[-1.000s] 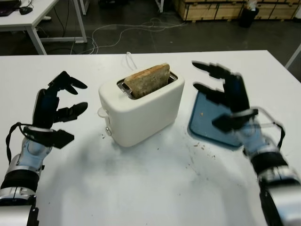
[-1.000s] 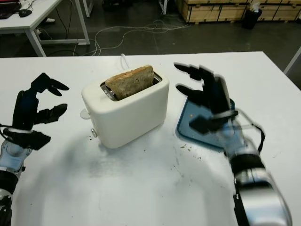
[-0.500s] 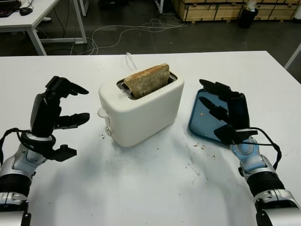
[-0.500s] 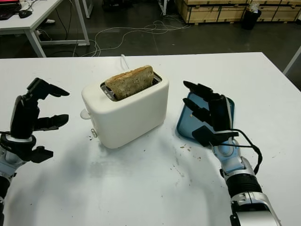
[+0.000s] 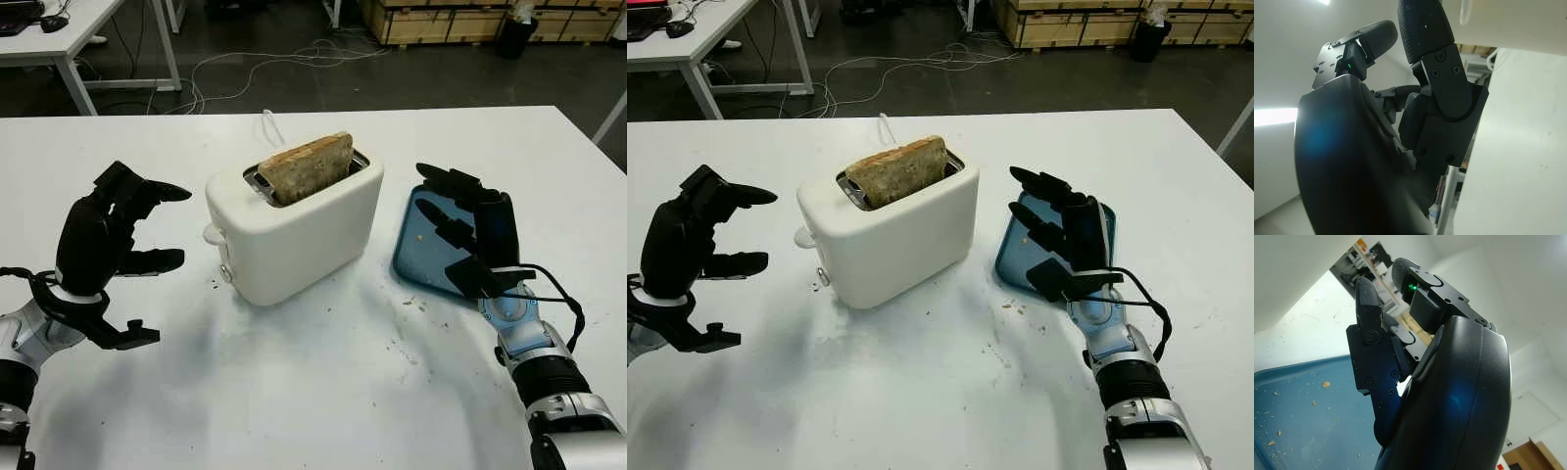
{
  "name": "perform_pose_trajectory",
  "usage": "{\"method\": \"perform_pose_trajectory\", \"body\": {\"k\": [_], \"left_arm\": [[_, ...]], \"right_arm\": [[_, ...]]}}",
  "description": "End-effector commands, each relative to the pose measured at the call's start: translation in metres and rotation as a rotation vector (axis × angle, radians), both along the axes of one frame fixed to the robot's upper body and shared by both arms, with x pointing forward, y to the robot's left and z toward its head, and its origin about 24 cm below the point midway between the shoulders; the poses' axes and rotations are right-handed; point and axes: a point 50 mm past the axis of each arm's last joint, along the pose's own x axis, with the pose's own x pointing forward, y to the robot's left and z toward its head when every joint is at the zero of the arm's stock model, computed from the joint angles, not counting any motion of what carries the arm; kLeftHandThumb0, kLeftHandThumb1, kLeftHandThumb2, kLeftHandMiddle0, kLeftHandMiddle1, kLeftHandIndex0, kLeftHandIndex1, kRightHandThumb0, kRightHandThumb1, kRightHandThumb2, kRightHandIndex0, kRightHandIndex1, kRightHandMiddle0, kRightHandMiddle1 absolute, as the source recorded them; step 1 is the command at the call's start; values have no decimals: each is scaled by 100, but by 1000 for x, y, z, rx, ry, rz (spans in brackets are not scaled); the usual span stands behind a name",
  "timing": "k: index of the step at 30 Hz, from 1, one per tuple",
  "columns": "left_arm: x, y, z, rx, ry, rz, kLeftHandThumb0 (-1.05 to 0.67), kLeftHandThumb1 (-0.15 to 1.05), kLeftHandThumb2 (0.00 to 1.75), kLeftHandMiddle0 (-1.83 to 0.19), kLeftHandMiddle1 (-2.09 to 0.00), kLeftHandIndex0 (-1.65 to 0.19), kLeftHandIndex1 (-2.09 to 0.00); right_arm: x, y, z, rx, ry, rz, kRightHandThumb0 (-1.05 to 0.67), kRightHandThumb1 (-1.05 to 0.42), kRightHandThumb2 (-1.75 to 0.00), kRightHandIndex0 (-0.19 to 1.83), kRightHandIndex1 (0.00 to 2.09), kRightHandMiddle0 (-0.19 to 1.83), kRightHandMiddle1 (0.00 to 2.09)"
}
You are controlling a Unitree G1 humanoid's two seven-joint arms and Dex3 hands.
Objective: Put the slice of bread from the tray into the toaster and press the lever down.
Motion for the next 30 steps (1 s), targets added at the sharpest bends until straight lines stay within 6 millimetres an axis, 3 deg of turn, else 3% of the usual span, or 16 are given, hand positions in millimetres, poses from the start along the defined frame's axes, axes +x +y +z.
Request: {"method": "perform_pose_trajectory", "body": {"k": [1,17,30], "left_arm": [[2,0,3,21,-11,-5,-90,92,87,-28,-175,-1,-124],[1,-7,-5,6,38,-62,-92,92,83,-38,-175,-10,-124],[-2,-9,-4,39,83,-97,-94,92,81,-46,-175,-10,-131]], "right_arm": [[4,-2,4,24,0,-17,-31,-92,-17,93,3,84,0],[2,0,-2,92,30,-55,-35,-92,-16,110,9,93,3],[-2,-3,-1,260,76,-25,-43,-92,-20,109,7,96,2]]}}
